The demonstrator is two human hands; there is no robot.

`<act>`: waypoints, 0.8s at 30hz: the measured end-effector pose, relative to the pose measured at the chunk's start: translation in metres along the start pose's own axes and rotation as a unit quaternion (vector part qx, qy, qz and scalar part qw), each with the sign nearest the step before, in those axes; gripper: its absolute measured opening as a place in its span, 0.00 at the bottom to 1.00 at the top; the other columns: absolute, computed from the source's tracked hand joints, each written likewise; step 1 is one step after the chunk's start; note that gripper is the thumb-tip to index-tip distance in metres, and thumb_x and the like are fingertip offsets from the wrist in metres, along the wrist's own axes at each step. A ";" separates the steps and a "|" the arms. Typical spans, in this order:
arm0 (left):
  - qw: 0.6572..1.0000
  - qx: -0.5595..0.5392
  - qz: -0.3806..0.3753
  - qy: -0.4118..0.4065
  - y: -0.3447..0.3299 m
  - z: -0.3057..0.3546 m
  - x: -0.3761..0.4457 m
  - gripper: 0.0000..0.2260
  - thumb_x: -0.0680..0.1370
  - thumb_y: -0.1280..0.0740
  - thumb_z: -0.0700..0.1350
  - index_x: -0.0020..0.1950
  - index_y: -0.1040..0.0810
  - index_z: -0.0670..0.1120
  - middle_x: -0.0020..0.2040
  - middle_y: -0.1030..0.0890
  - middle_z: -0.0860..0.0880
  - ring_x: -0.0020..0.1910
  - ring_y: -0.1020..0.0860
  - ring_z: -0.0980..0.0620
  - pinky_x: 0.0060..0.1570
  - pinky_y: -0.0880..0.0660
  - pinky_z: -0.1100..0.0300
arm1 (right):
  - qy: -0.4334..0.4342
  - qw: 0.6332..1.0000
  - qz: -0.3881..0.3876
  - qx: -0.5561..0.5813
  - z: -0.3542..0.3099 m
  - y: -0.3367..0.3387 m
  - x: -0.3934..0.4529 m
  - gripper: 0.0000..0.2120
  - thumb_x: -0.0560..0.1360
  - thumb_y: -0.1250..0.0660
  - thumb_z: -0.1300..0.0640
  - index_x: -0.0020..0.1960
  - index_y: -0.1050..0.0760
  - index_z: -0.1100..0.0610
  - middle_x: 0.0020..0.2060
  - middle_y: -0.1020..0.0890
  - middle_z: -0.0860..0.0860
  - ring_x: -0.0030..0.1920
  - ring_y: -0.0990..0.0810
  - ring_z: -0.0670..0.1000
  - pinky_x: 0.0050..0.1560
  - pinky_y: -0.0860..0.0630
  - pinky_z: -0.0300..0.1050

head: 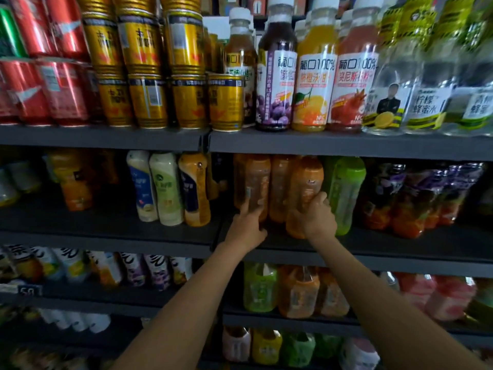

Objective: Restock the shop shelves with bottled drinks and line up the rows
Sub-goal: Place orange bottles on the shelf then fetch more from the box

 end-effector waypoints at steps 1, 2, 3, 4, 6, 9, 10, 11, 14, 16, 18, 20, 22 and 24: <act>1.000 0.004 -0.011 0.008 -0.003 0.001 0.003 0.31 0.77 0.36 0.44 0.76 0.48 0.55 0.77 0.60 0.51 0.73 0.45 0.41 0.70 0.38 0.52 | -0.003 1.000 0.007 -0.009 0.001 -0.004 0.004 0.31 0.75 0.35 0.49 0.68 0.45 0.64 0.65 0.33 0.60 0.61 0.27 0.63 0.51 0.27 0.55; 1.000 0.003 -0.019 0.016 -0.007 0.002 0.006 0.33 0.77 0.36 0.45 0.76 0.50 0.55 0.77 0.61 0.51 0.73 0.45 0.40 0.70 0.39 0.52 | -0.002 1.000 0.013 -0.018 0.002 -0.007 0.007 0.30 0.76 0.36 0.51 0.69 0.45 0.64 0.66 0.34 0.60 0.61 0.27 0.62 0.50 0.27 0.54; 1.000 0.001 -0.022 0.019 -0.010 0.002 0.010 0.34 0.77 0.35 0.45 0.76 0.52 0.55 0.76 0.61 0.52 0.73 0.45 0.41 0.70 0.39 0.53 | 0.002 0.999 0.020 -0.025 0.003 -0.011 0.011 0.28 0.77 0.36 0.54 0.69 0.45 0.65 0.66 0.35 0.60 0.61 0.26 0.62 0.50 0.26 0.53; 1.000 -0.001 -0.021 0.016 -0.013 0.002 0.012 0.34 0.76 0.35 0.45 0.76 0.52 0.55 0.76 0.62 0.52 0.74 0.44 0.42 0.70 0.39 0.53 | 0.003 0.999 0.028 -0.027 0.006 -0.014 0.014 0.25 0.77 0.37 0.57 0.68 0.44 0.65 0.65 0.35 0.60 0.60 0.25 0.61 0.49 0.26 0.52; 1.000 -0.006 -0.016 0.008 -0.019 0.000 0.016 0.34 0.76 0.34 0.43 0.76 0.50 0.55 0.76 0.62 0.53 0.73 0.43 0.44 0.70 0.37 0.52 | -0.011 0.999 0.031 -0.019 0.010 -0.020 0.017 0.23 0.77 0.37 0.61 0.66 0.43 0.65 0.64 0.35 0.60 0.60 0.26 0.61 0.50 0.26 0.51; 1.000 -0.009 -0.010 0.012 -0.021 -0.011 0.014 0.33 0.76 0.34 0.43 0.76 0.47 0.54 0.77 0.58 0.54 0.74 0.44 0.44 0.69 0.36 0.50 | -0.032 0.999 0.015 -0.004 0.015 -0.029 0.010 0.27 0.76 0.36 0.61 0.69 0.45 0.65 0.66 0.37 0.61 0.66 0.32 0.61 0.56 0.28 0.52; 1.000 0.001 -0.004 0.011 -0.019 -0.015 0.011 0.31 0.76 0.35 0.43 0.75 0.45 0.53 0.77 0.56 0.53 0.73 0.43 0.43 0.69 0.36 0.51 | -0.039 0.999 0.011 0.001 0.014 -0.031 0.004 0.29 0.75 0.36 0.62 0.70 0.47 0.64 0.67 0.39 0.61 0.67 0.35 0.62 0.58 0.29 0.53; 1.000 0.016 0.009 0.008 -0.017 -0.019 0.006 0.30 0.76 0.35 0.43 0.75 0.44 0.52 0.77 0.53 0.52 0.73 0.42 0.43 0.68 0.36 0.52 | -0.042 0.999 0.017 0.005 0.014 -0.034 -0.004 0.31 0.75 0.36 0.62 0.72 0.49 0.64 0.68 0.41 0.61 0.67 0.36 0.63 0.59 0.29 0.54; 0.995 0.054 0.084 -0.024 -0.011 -0.036 -0.016 0.23 0.78 0.39 0.42 0.72 0.38 0.46 0.73 0.42 0.48 0.69 0.38 0.46 0.66 0.35 0.55 | 0.029 0.996 0.078 0.009 0.004 -0.041 -0.031 0.31 0.73 0.35 0.63 0.71 0.45 0.64 0.66 0.39 0.63 0.63 0.35 0.64 0.58 0.29 0.57; 0.989 0.070 0.122 -0.046 -0.006 -0.055 -0.037 0.20 0.77 0.39 0.40 0.69 0.34 0.45 0.69 0.36 0.47 0.66 0.34 0.46 0.63 0.33 0.54 | 0.130 0.988 0.085 0.018 -0.012 -0.052 -0.051 0.26 0.71 0.35 0.65 0.67 0.38 0.65 0.63 0.35 0.64 0.60 0.32 0.65 0.55 0.28 0.57; 0.984 0.082 0.144 -0.061 -0.002 -0.081 -0.064 0.18 0.75 0.38 0.38 0.65 0.30 0.44 0.64 0.32 0.46 0.61 0.30 0.45 0.59 0.31 0.54 | 0.205 0.977 0.053 0.012 -0.032 -0.064 -0.070 0.21 0.71 0.35 0.66 0.63 0.34 0.66 0.59 0.32 0.64 0.56 0.30 0.65 0.52 0.29 0.56; 0.983 0.092 0.146 -0.060 0.005 -0.111 -0.096 0.17 0.74 0.38 0.37 0.63 0.29 0.43 0.62 0.31 0.45 0.55 0.27 0.45 0.50 0.30 0.56 | 0.254 0.967 0.004 0.004 -0.054 -0.077 -0.090 0.17 0.72 0.36 0.66 0.60 0.32 0.66 0.57 0.32 0.63 0.55 0.30 0.64 0.51 0.28 0.56; 0.983 0.112 0.135 -0.053 0.018 -0.147 -0.130 0.15 0.74 0.38 0.36 0.61 0.28 0.41 0.60 0.29 0.43 0.49 0.25 0.42 0.40 0.31 0.56 | 0.333 0.942 -0.025 -0.010 -0.081 -0.094 -0.118 0.15 0.70 0.35 0.68 0.57 0.29 0.65 0.56 0.30 0.64 0.53 0.27 0.65 0.48 0.25 0.57; 0.987 0.135 0.082 -0.003 0.030 -0.189 -0.164 0.16 0.75 0.38 0.39 0.63 0.30 0.41 0.63 0.30 0.41 0.51 0.25 0.39 0.43 0.30 0.53 | 0.407 0.911 -0.062 -0.041 -0.108 -0.119 -0.156 0.15 0.65 0.31 0.70 0.51 0.26 0.65 0.53 0.27 0.64 0.48 0.25 0.65 0.43 0.22 0.54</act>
Point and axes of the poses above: each hand's wrist, its own x-axis towards the middle knuckle, its own y-axis out of the back of the hand, z = x × y, the point moved 1 cm from there along x, towards the middle knuckle
